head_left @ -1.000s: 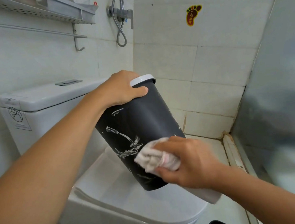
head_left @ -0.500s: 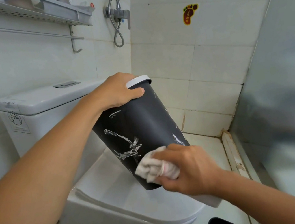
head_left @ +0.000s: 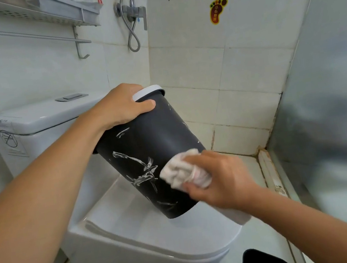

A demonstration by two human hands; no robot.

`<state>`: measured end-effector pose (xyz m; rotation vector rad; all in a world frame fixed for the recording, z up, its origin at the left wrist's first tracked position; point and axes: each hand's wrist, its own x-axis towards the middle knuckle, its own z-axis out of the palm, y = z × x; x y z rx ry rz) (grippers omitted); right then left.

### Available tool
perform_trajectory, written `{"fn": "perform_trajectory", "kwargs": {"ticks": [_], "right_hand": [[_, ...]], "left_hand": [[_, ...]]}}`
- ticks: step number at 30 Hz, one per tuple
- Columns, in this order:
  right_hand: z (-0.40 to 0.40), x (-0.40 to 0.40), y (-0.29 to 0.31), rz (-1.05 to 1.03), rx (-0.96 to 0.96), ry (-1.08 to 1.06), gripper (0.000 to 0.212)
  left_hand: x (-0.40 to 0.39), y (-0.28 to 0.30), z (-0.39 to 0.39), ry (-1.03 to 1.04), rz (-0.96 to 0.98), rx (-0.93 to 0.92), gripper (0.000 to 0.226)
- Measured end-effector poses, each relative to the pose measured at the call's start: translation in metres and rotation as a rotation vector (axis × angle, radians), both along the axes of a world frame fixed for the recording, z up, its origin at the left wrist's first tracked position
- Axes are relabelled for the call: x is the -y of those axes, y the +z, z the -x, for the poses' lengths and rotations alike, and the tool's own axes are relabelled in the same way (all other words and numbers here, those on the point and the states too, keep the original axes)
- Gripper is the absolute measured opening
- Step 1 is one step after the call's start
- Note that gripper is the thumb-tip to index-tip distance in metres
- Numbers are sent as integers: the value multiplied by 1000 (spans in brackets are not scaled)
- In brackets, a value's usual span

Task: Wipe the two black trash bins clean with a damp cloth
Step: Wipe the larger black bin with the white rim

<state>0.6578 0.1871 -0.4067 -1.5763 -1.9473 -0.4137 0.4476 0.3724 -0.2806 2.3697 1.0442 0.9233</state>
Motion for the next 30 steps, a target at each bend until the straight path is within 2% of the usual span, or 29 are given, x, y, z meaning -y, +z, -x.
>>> {"fn": "perform_trajectory", "kwargs": {"ticks": [3,5,7,10,11,12,16,18,24,26,30], "right_hand": [[-8,-19,13,-72,-188,-113,50],[-4,-21,11,-105,-237,-142,49],[4,-8,-1,-122,-147,-67,49],[6,13,-22,-76,125,98,51],[2,14,-24,-67,155,104,51],[-3,11,-22,-74,120,76,50],[-12,-10,1,-118,-234,-114,48],[-8,-10,1,-125,-281,-179,45],[16,24,-35,-70,37,2,45],[7,15,-27,-86,-36,-50,47],[-13,-10,-7,-110,-342,-229,45]], "left_hand": [[-1,-1,3,7,18,22,29],[-2,-3,5,7,19,29,28],[-3,-4,7,1,9,29,26],[-3,-5,6,1,26,37,26],[-3,-4,5,2,27,33,26],[-2,-3,4,4,22,25,26],[2,-1,1,5,8,21,29],[3,-2,0,9,4,22,29],[-2,-4,0,41,-6,19,33],[-2,-4,3,33,2,23,31],[4,-3,4,23,1,23,32]]}}
